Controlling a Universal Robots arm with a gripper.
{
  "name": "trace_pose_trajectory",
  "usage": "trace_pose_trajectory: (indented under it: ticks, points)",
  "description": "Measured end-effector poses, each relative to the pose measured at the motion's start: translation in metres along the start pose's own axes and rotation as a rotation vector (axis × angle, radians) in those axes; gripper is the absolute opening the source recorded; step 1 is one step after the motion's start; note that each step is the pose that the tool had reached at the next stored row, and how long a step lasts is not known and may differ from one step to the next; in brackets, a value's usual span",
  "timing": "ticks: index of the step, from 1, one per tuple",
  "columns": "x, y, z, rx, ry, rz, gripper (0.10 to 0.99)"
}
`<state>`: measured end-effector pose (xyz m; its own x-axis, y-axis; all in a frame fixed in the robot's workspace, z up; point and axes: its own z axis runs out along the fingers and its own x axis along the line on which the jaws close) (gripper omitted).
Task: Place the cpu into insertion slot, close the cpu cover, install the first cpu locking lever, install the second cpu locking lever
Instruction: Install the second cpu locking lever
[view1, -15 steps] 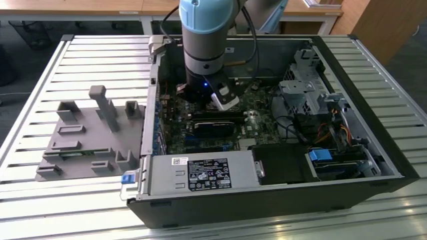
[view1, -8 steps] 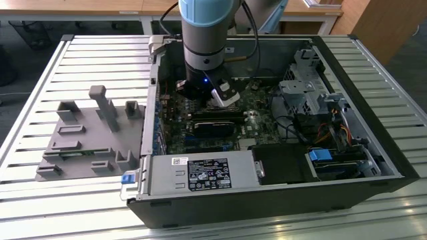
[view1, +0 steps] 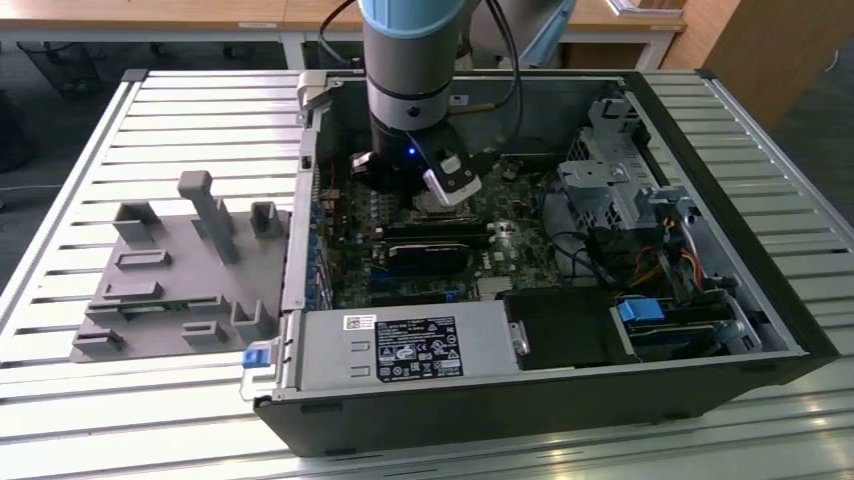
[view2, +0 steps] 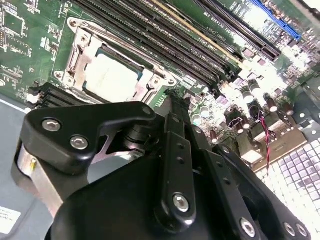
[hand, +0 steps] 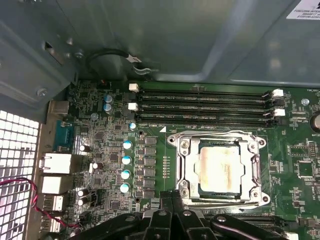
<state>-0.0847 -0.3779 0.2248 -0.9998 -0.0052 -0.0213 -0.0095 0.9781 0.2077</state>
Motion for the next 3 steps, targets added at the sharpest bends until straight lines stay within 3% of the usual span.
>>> trace_pose_trajectory:
  ticks: [3]
  points:
    - [0.0000, 0.0000, 0.0000, 0.000, 0.0000, 0.000, 0.106]
